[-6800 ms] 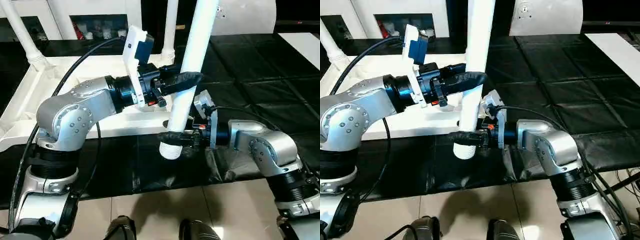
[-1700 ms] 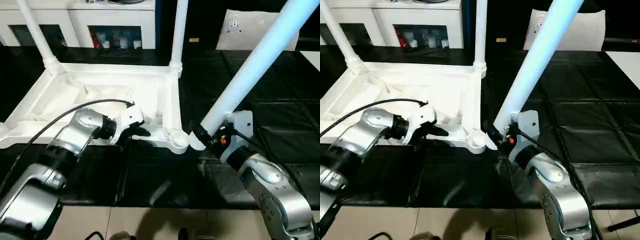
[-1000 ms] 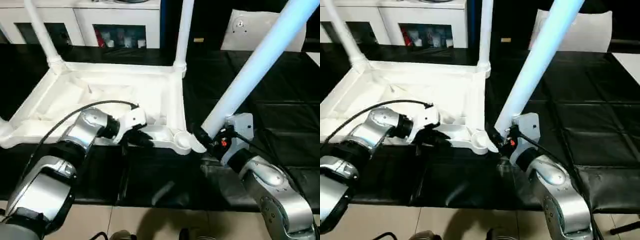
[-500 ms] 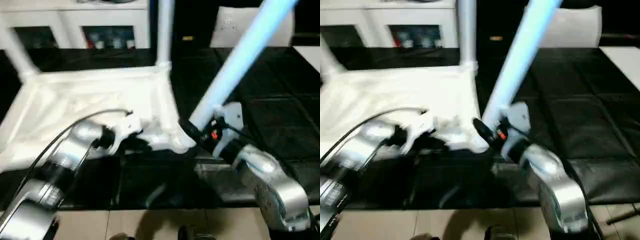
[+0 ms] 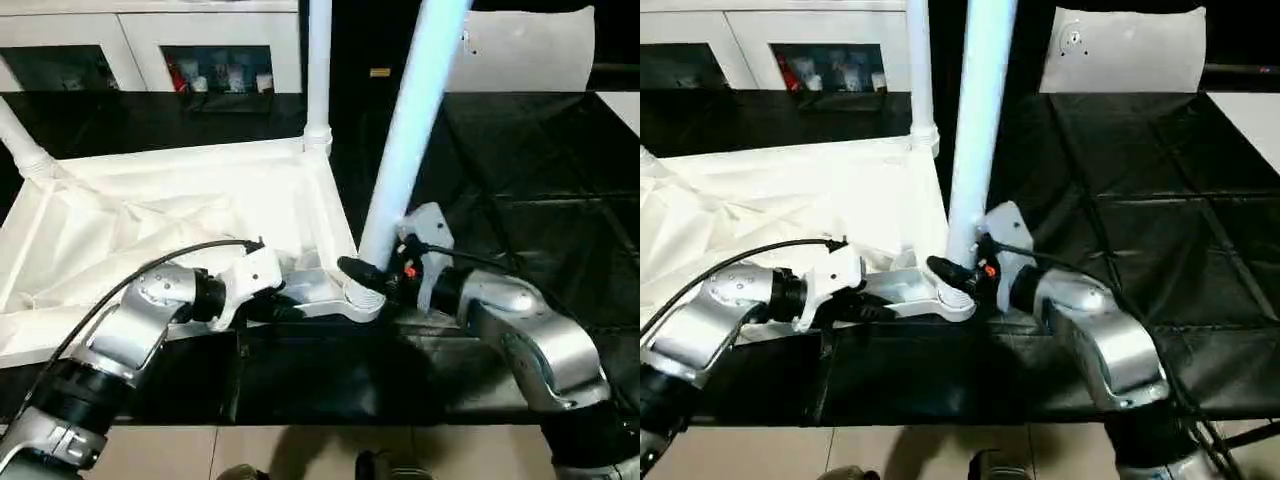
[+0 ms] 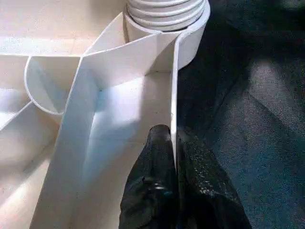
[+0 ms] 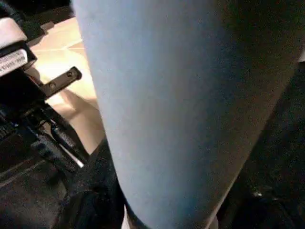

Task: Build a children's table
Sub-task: Insert table leg to table base

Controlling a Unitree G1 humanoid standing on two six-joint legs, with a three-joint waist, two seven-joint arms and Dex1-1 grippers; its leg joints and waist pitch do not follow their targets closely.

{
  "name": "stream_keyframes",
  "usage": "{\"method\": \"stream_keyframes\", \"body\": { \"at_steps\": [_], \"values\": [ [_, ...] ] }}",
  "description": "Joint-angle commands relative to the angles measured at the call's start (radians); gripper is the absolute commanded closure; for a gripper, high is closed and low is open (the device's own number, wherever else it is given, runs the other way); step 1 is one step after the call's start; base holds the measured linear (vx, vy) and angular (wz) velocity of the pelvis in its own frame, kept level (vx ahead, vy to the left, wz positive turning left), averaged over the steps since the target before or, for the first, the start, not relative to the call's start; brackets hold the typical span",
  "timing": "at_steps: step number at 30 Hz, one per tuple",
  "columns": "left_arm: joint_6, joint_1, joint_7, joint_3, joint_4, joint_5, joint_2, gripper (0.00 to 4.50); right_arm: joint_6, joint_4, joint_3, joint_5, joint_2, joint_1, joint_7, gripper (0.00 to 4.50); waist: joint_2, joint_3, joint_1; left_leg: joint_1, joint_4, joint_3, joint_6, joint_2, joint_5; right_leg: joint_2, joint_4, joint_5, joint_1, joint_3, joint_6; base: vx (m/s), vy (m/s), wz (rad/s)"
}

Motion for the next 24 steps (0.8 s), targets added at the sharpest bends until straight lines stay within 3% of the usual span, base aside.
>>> {"method": "stream_keyframes", "body": {
  "at_steps": [1,10,12,13,18,19,23,24],
  "values": [
    [0.001,0.015,0.006,-0.01,0.003,0.01,0.008,4.5,0.013,0.024,0.029,-0.015,-0.007,-0.004,0.017,2.57,-0.012,-0.061,0.008,-0.019,-0.069,0.002,0.063,0.048,-0.028,-0.075,-0.064,-0.142,0.073,0.052,-0.254,0.0,0.0,0.0],
    [-0.023,0.016,-0.019,-0.014,-0.011,0.0,0.014,4.5,-0.001,0.089,0.049,-0.028,0.0,-0.011,0.044,2.57,-0.009,-0.063,0.008,-0.019,-0.068,0.003,0.064,0.048,-0.028,-0.077,-0.064,-0.152,0.072,0.052,-0.254,0.0,0.0,0.0],
    [-0.021,0.017,-0.017,-0.011,-0.014,-0.003,0.012,4.5,-0.007,0.138,0.01,-0.001,0.024,-0.009,0.037,2.57,-0.009,-0.065,0.007,-0.018,-0.067,0.003,0.063,0.048,-0.03,-0.077,-0.064,-0.149,0.071,0.052,-0.257,0.0,0.0,0.0],
    [-0.02,0.019,-0.016,-0.009,-0.015,-0.005,0.012,4.5,0.001,0.181,-0.043,0.043,0.051,-0.002,0.031,2.57,-0.008,-0.066,0.007,-0.018,-0.068,0.003,0.065,0.048,-0.031,-0.079,-0.064,-0.147,0.071,0.052,-0.265,0.0,0.0,0.0],
    [-0.017,0.02,-0.016,-0.004,-0.011,-0.008,0.012,4.5,-0.005,0.219,-0.081,0.072,0.06,0.025,0.049,2.58,-0.007,-0.07,0.011,-0.017,-0.066,0.003,0.07,0.05,-0.008,-0.076,-0.058,-0.09,0.073,0.05,-0.279,0.0,0.0,0.0],
    [-0.016,0.021,-0.017,0.001,-0.009,-0.015,0.011,4.5,-0.012,0.23,-0.089,0.082,0.068,0.049,0.058,2.58,-0.001,-0.07,0.012,-0.016,-0.066,0.003,0.075,0.05,-0.007,-0.077,-0.058,-0.074,0.072,0.049,-0.285,0.0,0.0,0.0],
    [-0.013,0.018,-0.016,0.009,-0.003,-0.025,0.004,4.5,-0.044,0.255,-0.115,0.096,0.094,0.084,0.052,2.59,-0.004,-0.07,0.016,-0.017,-0.067,0.004,0.073,0.05,-0.018,-0.079,-0.059,-0.091,0.073,0.05,-0.288,0.0,0.0,0.0],
    [-0.011,0.014,-0.007,0.017,0.006,-0.032,-0.005,4.5,-0.081,0.276,-0.145,0.11,0.122,0.109,0.042,2.59,-0.003,-0.069,0.016,-0.017,-0.067,0.005,0.069,0.05,-0.028,-0.079,-0.063,-0.113,0.072,0.05,-0.285,0.0,0.0,0.0]
  ]
}}
